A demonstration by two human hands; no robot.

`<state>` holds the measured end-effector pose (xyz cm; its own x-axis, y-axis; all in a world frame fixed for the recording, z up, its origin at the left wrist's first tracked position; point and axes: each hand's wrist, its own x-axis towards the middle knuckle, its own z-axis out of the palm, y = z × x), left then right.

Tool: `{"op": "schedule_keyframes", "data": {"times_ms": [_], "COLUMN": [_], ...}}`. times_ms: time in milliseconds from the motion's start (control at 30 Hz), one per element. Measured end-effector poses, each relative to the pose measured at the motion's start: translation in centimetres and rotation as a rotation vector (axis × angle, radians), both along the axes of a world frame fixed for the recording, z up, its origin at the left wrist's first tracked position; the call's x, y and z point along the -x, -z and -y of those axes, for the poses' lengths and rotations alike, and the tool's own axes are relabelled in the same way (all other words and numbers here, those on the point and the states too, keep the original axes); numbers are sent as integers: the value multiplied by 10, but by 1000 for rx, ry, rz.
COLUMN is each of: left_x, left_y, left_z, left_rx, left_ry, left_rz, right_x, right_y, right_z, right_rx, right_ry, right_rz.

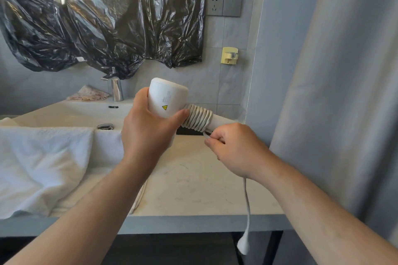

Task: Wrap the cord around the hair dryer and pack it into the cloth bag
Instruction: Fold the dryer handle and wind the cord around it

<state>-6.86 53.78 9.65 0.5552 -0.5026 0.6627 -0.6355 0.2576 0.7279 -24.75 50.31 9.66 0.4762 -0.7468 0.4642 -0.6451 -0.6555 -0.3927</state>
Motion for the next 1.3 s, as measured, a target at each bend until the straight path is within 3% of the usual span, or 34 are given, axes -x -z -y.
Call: {"op": "schedule_keyframes", "data": {"times_ms": [333, 567, 767, 933, 1100, 1300], "left_x": [-2, -11, -10, -5, 3, 3], "left_y": [-6, -9, -11, -12, -11, -2], "left_z": [-5, -5, -7, -8, -6, -4], "left_rx": [-31, -16, 14, 4, -26, -64], "left_ry": [111, 403, 556, 620, 622, 547], "left_rz": [189, -58, -183, -240, -326, -468], "right_x": [26, 38, 39, 37, 25, 11], "right_y": [-32, -45, -47, -37, -16, 5], "right_z": [9, 7, 14, 28, 22, 21], "right_rx": [-29, -239, -410, -741, -1186, -1049], "right_ry": [-25, -201, -330, -478, -686, -699], "right_rz": [113, 419, 486, 507, 1013, 1283]}}
